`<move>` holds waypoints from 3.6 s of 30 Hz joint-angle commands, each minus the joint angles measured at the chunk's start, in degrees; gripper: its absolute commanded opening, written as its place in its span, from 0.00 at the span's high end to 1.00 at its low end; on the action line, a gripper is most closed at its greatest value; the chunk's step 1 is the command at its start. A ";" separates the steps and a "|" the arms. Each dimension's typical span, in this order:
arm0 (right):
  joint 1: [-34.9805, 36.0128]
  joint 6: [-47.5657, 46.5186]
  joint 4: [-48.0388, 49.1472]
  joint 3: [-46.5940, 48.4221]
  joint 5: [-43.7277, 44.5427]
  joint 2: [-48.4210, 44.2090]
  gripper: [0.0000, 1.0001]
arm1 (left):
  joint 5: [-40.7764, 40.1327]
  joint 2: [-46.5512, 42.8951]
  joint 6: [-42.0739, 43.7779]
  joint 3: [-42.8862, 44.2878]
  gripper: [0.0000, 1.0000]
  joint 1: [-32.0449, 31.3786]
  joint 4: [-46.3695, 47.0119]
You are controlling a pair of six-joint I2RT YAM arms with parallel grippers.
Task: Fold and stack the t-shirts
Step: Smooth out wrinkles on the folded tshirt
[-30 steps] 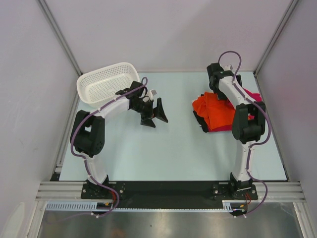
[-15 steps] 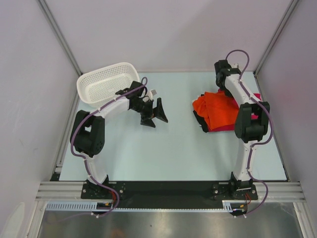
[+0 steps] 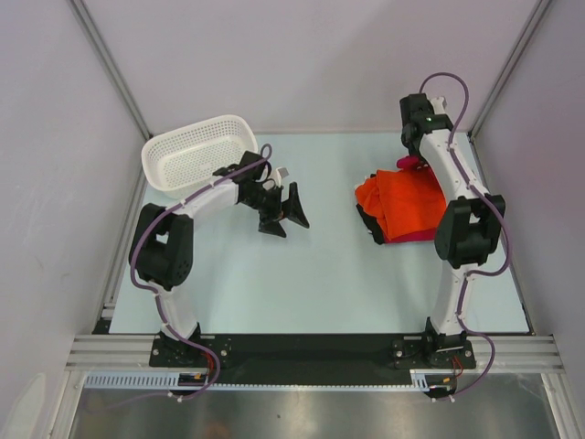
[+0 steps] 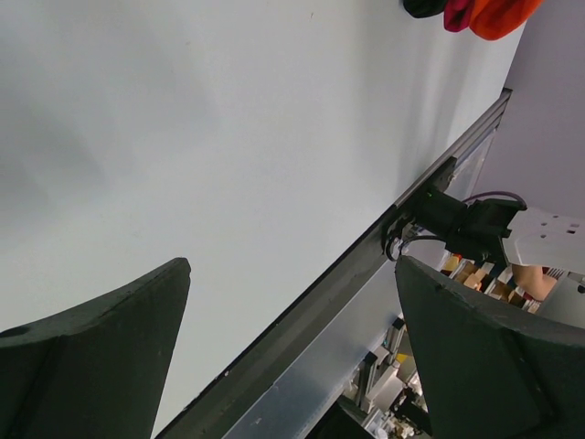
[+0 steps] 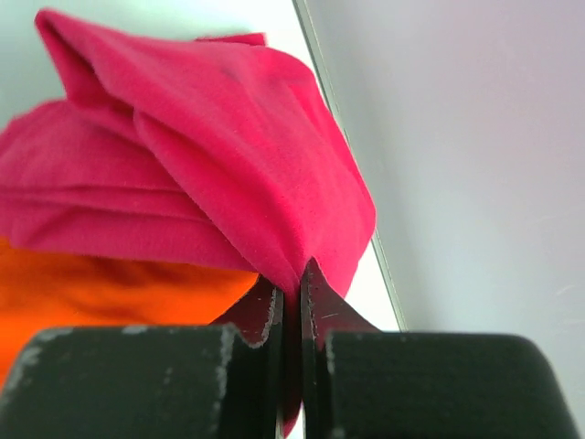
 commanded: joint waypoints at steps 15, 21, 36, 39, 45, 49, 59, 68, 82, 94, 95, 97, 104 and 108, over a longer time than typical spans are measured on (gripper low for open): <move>16.33 6.52 -6.69 -3.83 4.21 -9.06 1.00 | -0.06 -3.89 1.36 -0.96 0.00 0.46 0.93; 19.41 12.15 -12.14 -9.90 0.70 -8.36 1.00 | -0.06 -3.89 1.28 -0.52 0.00 0.46 0.93; 22.65 20.33 -16.62 -22.04 -15.04 -8.45 1.00 | -0.23 -3.36 0.75 0.27 0.00 0.46 1.19; 23.89 22.08 -17.24 -23.18 -15.30 -8.89 1.00 | -0.23 -3.36 0.75 0.10 0.00 0.46 1.28; 24.77 24.37 -15.83 -27.84 -17.24 -5.73 0.67 | 0.03 -3.45 0.48 -0.43 0.00 0.46 1.72; 27.05 25.43 -15.14 -26.18 -12.42 -10.09 0.01 | 0.12 -3.80 0.66 -0.70 0.00 0.46 1.72; 23.99 19.80 -8.99 -16.94 -6.60 -24.51 0.05 | -0.06 -4.15 -0.92 -1.04 0.00 0.46 3.22; -0.69 17.60 17.69 -38.70 -47.96 -35.77 1.00 | -1.20 -6.70 -2.68 -4.82 0.00 0.37 5.50; -12.75 15.58 27.06 -37.26 -56.45 -13.85 1.00 | -2.52 -8.37 -3.73 -6.50 0.00 -0.15 5.33; -17.15 15.94 26.45 -33.47 -52.83 -8.88 1.00 | -4.63 -9.86 -3.12 -6.58 0.00 -0.24 2.16; -17.07 15.76 25.74 -33.21 -52.40 -10.54 1.00 | -4.54 -9.60 -3.03 -6.50 0.00 -0.24 2.16; -17.15 15.06 23.81 -33.20 -51.17 -12.39 1.00 | -4.28 -9.25 -3.03 -6.23 0.00 -0.24 2.16; -18.21 12.77 19.94 -31.98 -42.84 -13.81 1.00 | -3.49 -7.58 -2.59 -4.56 0.00 -0.33 2.25; -18.12 13.56 18.53 -31.45 -40.10 -12.23 1.00 | -3.31 -7.31 -2.15 -3.51 0.00 -0.51 1.64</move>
